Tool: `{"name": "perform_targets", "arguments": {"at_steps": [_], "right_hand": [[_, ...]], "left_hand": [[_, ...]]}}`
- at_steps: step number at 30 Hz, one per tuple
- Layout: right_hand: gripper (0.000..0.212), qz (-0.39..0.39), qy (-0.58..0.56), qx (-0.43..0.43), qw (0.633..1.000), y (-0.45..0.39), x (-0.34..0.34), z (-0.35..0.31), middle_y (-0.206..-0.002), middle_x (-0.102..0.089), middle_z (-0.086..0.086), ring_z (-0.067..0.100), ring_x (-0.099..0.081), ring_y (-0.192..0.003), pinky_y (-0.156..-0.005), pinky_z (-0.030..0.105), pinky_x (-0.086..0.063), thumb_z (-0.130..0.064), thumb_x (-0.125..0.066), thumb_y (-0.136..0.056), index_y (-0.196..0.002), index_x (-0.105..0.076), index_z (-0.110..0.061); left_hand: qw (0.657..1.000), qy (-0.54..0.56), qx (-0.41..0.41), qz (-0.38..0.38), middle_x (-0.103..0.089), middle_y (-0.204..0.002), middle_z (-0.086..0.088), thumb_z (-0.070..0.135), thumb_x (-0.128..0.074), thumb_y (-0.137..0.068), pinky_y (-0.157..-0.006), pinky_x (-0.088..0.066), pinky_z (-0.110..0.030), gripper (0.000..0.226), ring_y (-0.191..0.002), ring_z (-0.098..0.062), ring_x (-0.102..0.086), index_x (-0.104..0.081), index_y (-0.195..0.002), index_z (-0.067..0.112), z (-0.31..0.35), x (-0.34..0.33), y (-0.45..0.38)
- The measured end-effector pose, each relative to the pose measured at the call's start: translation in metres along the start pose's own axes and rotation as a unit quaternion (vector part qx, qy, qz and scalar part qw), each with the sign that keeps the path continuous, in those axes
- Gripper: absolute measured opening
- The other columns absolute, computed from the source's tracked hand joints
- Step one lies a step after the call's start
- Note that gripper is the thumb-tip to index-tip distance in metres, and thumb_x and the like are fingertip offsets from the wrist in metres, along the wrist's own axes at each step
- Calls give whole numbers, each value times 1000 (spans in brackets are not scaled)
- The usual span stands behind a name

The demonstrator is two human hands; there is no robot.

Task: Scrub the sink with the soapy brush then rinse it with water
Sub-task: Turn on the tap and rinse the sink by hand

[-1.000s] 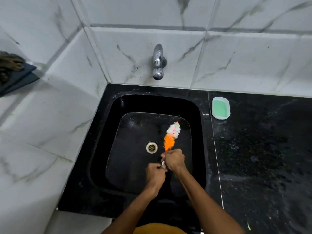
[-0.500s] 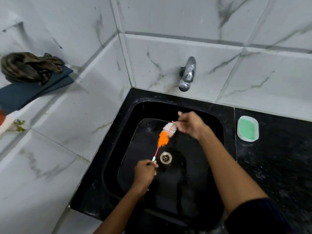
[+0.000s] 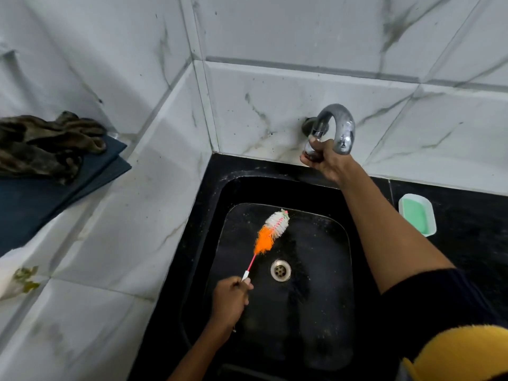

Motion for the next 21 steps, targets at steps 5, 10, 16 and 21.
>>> {"name": "perform_targets", "arguments": {"at_steps": [5, 10, 16, 21], "right_hand": [[76, 166, 381, 124, 901, -3, -2, 16, -95, -66, 8, 19, -63, -81, -50, 7, -41, -66, -69, -61, -107, -61, -6], [23, 50, 55, 6, 997, 24, 1, 46, -75, -64, 8, 18, -61, -61, -56, 30, -53, -32, -74, -80, -84, -63, -13], [32, 83, -260, -251, 929, 68, 9, 132, -66, -53, 3, 14, -47, -57, -53, 23, -39, -23, -41, -100, -74, -55, -10], [35, 130, -337, -292, 885, 87, 17, 171, -48, -33, -2, 10, -26, -43, -47, 22, -19, -19, -22, -98, -65, -33, -18]], "left_hand": [[1000, 12, 9, 26, -48, -43, -1, 13, -59, -97, -40, -27, -21, 31, -33, -6, -36, -65, -67, 7, -17, 6, 2], [999, 22, 17, 44, -48, -44, 1, 14, -59, -97, -42, -26, -23, 28, -34, -6, -36, -66, -70, 7, -25, 10, 9], [997, 36, 20, 65, -50, -46, 0, 16, -60, -97, -44, -27, -23, 28, -37, -8, -37, -68, -72, 6, -28, 14, 16], [995, 45, 29, 84, -50, -46, -1, 16, -60, -97, -43, -27, -22, 28, -36, -8, -37, -68, -74, 4, -33, 17, 21]]}}
Point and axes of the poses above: each hand's wrist, its own y-axis away from the middle knuckle, its own x-axis out of the back of the hand, z = x × y, the point moved 3 cm from there along -y, towards the middle knuckle
